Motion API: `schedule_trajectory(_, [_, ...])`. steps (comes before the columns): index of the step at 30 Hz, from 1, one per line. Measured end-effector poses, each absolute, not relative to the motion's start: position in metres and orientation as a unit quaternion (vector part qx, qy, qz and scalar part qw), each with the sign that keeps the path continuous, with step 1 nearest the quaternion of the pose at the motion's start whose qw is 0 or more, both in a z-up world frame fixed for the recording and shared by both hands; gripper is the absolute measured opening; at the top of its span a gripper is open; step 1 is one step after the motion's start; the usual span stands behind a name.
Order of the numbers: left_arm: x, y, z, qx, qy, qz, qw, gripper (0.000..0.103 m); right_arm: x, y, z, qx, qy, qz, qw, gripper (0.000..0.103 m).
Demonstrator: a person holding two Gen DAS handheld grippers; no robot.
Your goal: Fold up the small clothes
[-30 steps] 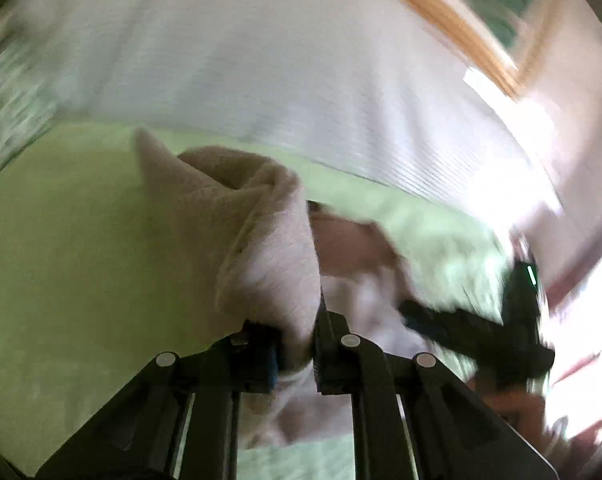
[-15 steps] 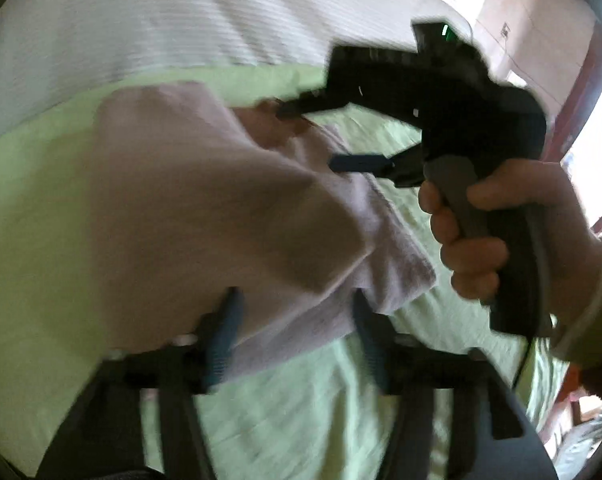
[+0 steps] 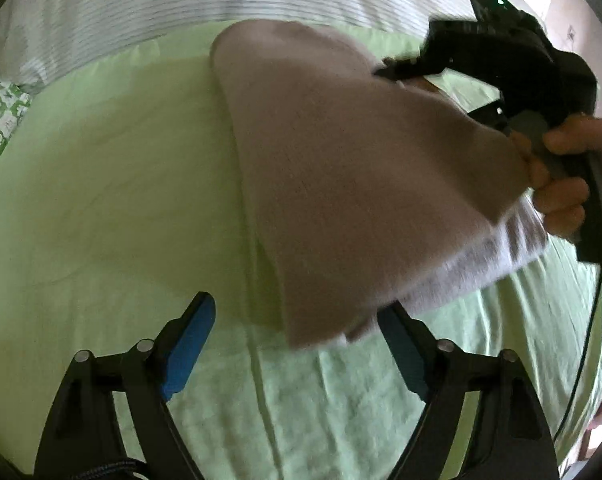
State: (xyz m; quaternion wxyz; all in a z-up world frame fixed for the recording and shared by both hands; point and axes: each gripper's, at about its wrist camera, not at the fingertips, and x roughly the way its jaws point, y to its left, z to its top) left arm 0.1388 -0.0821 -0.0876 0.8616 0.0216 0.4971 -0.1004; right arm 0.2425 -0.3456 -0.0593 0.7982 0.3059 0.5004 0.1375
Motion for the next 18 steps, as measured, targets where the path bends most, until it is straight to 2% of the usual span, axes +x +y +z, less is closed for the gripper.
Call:
schedule_trajectory(1, [0.142, -0.083, -0.088, 0.019, 0.496, -0.103, 0.862, 0.067, 0.244, -0.344, -0.06, 0.308, 0.503, 0.141, 0.795, 0.051])
schedule_trajectory(2, [0.151, -0.087, -0.089, 0.016, 0.499, -0.109, 0.86, 0.048, 0.245, -0.344, -0.06, 0.311, 0.506, 0.144, 0.792, 0.038])
schedule_trajectory(4, [0.157, -0.09, -0.09, 0.015, 0.508, -0.115, 0.854, 0.027, 0.242, -0.344, -0.053, 0.308, 0.5, 0.145, 0.796, 0.023])
schedule_trajectory(9, [0.156, -0.093, -0.074, 0.014, 0.493, -0.124, 0.861, 0.027, 0.221, -0.352, -0.001, 0.315, 0.434, 0.165, 0.827, 0.019])
schedule_trajectory(12, [0.148, -0.098, -0.062, 0.018, 0.481, -0.143, 0.864, 0.031, 0.198, -0.373, 0.033, 0.318, 0.39, 0.155, 0.85, 0.019])
schedule_trajectory(15, [0.143, -0.107, -0.065, 0.039, 0.482, -0.156, 0.861, 0.031, 0.181, -0.399, 0.024, 0.315, 0.394, 0.115, 0.856, 0.019])
schedule_trajectory(18, [0.143, -0.119, -0.075, 0.043, 0.493, -0.163, 0.853, 0.03, 0.171, -0.421, -0.017, 0.307, 0.437, 0.054, 0.844, 0.018])
